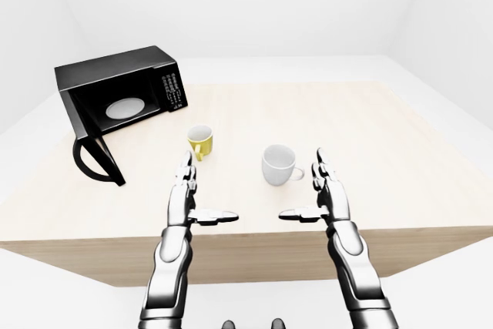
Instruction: Close the microwave.
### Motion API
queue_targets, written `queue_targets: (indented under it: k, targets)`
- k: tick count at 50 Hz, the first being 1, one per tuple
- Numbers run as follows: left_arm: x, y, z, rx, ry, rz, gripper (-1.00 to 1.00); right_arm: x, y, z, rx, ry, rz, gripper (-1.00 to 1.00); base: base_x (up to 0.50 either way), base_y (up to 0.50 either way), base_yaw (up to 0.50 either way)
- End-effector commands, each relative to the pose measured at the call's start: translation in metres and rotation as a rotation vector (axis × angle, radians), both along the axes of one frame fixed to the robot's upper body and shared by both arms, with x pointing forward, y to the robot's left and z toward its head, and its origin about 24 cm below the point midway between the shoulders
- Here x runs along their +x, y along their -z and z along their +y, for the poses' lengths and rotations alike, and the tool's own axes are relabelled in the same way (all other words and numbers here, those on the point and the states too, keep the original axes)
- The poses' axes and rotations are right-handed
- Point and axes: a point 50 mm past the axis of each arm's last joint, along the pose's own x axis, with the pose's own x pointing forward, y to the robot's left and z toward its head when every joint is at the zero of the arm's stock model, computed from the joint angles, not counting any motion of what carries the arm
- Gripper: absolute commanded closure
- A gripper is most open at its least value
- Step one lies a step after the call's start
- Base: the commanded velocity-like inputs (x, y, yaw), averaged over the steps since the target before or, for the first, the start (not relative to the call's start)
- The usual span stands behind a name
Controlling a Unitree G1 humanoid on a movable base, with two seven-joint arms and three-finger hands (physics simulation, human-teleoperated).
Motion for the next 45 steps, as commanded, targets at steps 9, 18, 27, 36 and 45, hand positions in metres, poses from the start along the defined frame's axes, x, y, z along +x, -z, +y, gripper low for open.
queue_targets:
  k: [9, 18, 27, 36, 45]
  targets:
    - [-0.002, -0.002, 0.006, 0.009, 0.006, -0.01, -1.0, -0.001, 0.0, -0.005, -0.014, -0.001, 0.012, -1.0, 0.0, 0.0, 0.0]
    - [-0.003, -0.002, 0.004, 0.01, 0.011, -0.01, -1.0, -0.002, 0.0, -0.003, -0.018, -0.004, 0.015, -1.0, 0.0, 0.0, 0.0]
    - [-0.005, -0.003, 0.004, 0.01, 0.013, -0.015, -1.0, -0.005, -0.003, -0.002, -0.028, 0.0, 0.013, -1.0, 0.0, 0.0, 0.0]
    - [-0.038, -0.055, 0.009, 0.005, -0.01, -0.186, -1.0, -0.034, -0.054, 0.0, -0.05, -0.009, -0.184, -1.0, 0.0, 0.0, 0.0]
    - [-0.076, -0.104, 0.014, 0.006, -0.02, -0.388, -1.0, -0.067, -0.1, 0.004, -0.067, -0.011, -0.374, -1.0, 0.0, 0.0, 0.0]
